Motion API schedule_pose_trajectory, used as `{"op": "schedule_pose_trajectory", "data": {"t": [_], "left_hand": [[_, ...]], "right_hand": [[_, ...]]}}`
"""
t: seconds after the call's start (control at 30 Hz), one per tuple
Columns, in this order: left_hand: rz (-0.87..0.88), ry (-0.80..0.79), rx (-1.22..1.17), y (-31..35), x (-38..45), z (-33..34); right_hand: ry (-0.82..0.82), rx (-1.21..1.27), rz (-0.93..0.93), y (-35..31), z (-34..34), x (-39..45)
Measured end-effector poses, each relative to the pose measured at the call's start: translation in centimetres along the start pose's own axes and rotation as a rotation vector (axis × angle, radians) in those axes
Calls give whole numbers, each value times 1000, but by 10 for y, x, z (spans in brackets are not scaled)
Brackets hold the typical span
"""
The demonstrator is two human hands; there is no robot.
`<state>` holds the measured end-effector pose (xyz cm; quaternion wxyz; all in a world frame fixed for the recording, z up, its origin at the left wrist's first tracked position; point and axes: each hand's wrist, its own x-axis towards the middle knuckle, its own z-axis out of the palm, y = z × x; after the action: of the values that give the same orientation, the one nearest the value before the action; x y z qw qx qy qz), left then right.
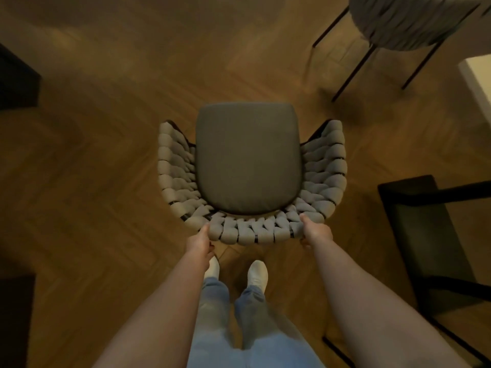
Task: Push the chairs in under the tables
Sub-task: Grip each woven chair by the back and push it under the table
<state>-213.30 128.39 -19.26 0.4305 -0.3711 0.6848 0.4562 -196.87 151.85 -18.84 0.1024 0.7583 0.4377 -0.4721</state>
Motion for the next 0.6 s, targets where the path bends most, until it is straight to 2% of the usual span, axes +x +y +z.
{"op": "schedule_pose_trajectory", "data": {"t": [0.07, 0.17, 0.33, 0.6], "left_hand": [[-44, -41, -100, 1, 10, 4], [-100, -95, -228, 7, 23, 11], [-154, -88, -277, 17, 30, 21], [-219, -59, -356, 18, 38, 31]], "right_hand": [[27, 108, 85, 3, 8, 14], [28, 222, 111, 2, 15, 31], [-28, 407, 183, -10, 14, 48], [42, 418, 181, -16, 13, 52]]}}
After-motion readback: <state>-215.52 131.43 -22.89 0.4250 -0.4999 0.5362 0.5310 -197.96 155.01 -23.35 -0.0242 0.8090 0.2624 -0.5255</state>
